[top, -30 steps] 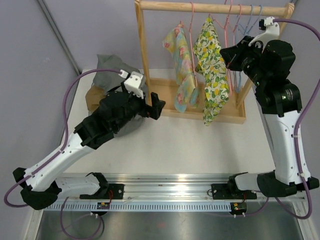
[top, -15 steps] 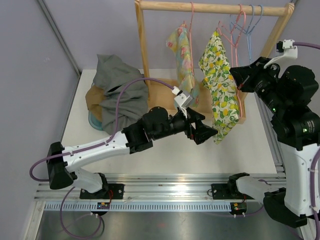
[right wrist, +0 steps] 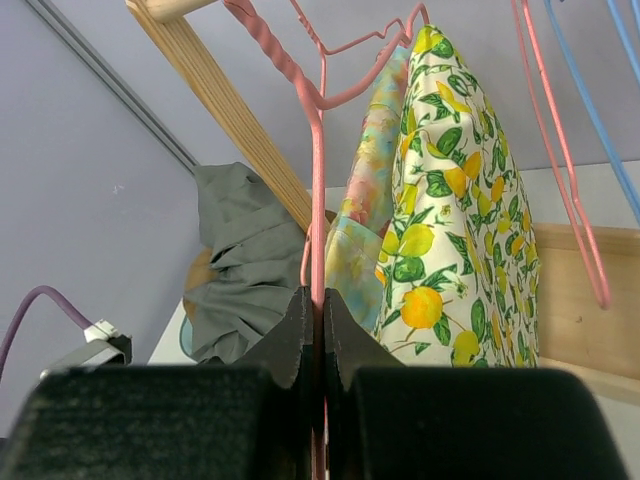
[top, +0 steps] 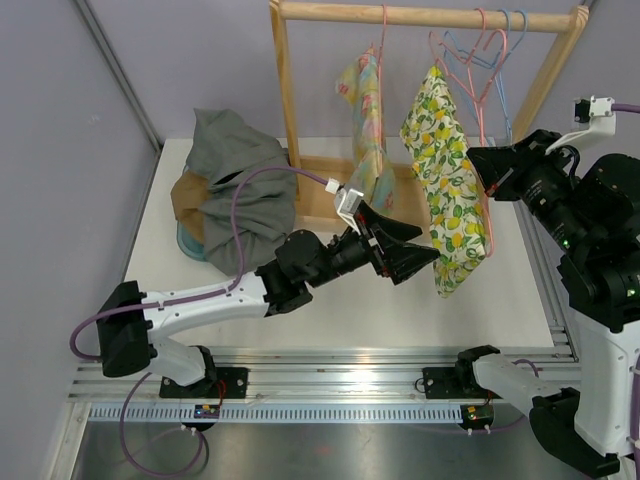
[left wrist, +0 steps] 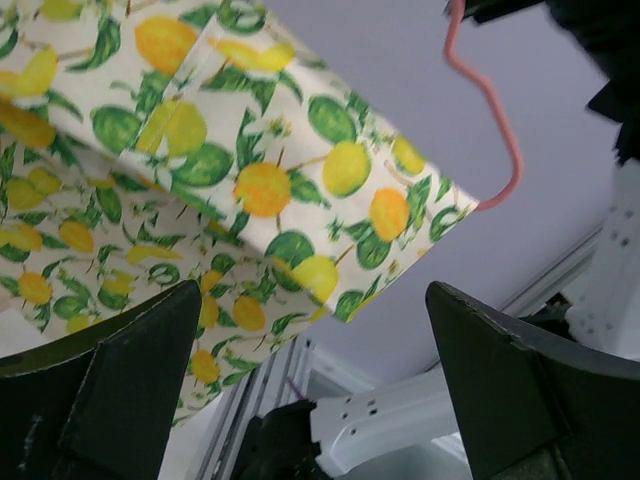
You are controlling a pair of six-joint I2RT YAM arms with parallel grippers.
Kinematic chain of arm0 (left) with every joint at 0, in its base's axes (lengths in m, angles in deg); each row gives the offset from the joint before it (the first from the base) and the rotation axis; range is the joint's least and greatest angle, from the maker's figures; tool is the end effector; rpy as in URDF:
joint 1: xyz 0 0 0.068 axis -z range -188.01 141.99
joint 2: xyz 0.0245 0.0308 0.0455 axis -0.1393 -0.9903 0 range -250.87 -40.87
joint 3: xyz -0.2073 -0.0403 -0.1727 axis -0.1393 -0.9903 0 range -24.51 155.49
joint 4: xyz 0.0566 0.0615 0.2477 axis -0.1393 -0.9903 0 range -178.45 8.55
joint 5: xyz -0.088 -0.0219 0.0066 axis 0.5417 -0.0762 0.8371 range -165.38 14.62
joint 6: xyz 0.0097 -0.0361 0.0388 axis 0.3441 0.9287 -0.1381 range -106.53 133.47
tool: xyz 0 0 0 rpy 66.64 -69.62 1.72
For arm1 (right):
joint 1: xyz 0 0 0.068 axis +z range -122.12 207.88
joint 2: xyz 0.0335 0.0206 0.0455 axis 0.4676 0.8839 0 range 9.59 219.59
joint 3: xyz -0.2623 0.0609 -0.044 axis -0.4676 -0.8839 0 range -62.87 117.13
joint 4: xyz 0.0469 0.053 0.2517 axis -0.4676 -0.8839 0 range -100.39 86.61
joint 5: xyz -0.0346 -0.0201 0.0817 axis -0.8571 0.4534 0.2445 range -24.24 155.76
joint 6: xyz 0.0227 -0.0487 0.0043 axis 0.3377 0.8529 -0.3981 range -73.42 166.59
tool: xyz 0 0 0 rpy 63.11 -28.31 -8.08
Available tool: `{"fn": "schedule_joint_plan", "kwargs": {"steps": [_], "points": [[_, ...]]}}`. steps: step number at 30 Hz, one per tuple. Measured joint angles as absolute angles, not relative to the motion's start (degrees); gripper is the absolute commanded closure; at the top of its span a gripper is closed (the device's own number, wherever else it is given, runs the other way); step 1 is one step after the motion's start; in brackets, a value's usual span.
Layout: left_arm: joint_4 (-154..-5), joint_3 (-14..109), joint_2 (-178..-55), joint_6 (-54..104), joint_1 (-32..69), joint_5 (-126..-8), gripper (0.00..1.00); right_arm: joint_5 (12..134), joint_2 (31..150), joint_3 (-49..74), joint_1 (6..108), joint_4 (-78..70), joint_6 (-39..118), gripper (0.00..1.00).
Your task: Remove the skirt from the hanger
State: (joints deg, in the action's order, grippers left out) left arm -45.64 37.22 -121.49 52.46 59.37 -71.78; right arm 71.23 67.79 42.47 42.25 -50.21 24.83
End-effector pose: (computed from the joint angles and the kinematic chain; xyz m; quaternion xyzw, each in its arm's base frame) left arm 0.1260 -0.3082 0.3833 0.1704 0.5706 -0.6541 0.4663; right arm 0.1087 0.0313 0.5589 0.0116 0.7050 0.2516 0.6629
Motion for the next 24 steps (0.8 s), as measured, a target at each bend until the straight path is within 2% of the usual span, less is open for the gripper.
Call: {"fn": "schedule_joint_plan", "kwargs": {"steps": [5, 10, 11, 12, 14, 15, 19, 21, 22, 24], "points": [[-37.9, 37.5, -124.6, 56.9, 58.7, -71.9, 0.15, 71.5, 67.5, 42.5, 42.3, -51.2, 23.8, 1.0], [-35.0, 38.9, -129.6, 60.6, 57.9, -71.7, 0.21, 71.6, 66.8, 42.5, 42.3, -52.2, 23.3, 1.0], [-34.9, 39.4, -130.4, 61.2, 57.8, -71.6, 0.25, 71.7, 66.7, 42.5, 42.3, -52.3, 23.1, 1.0], [-34.7, 39.8, -131.1, 61.7, 57.8, -71.6, 0.37, 71.9, 66.5, 42.5, 42.3, -52.4, 23.0, 1.0], [-34.5, 40.4, -131.7, 62.4, 57.8, -71.6, 0.52, 72.3, 66.2, 42.5, 42.3, -52.7, 22.8, 1.0], [-34.3, 40.4, -131.8, 62.9, 57.8, -71.6, 0.68, 72.5, 66.0, 42.5, 42.3, -52.7, 22.7, 1.0], [-33.8, 40.4, -131.5, 63.1, 57.8, -71.9, 0.86, 72.5, 65.5, 42.3, 42.3, -52.7, 22.7, 1.0], [-34.3, 40.4, -130.8, 62.8, 57.7, -72.4, 0.92, 72.5, 65.1, 41.5, 42.3, -52.5, 22.7, 1.0], [-35.0, 40.4, -130.2, 62.5, 57.7, -72.7, 1.0, 72.5, 64.8, 41.0, 42.3, -52.5, 22.7, 1.0], [-36.4, 40.4, -128.6, 61.7, 57.6, -73.7, 1.0, 72.7, 64.4, 39.8, 42.3, -52.4, 22.6, 1.0]]}}
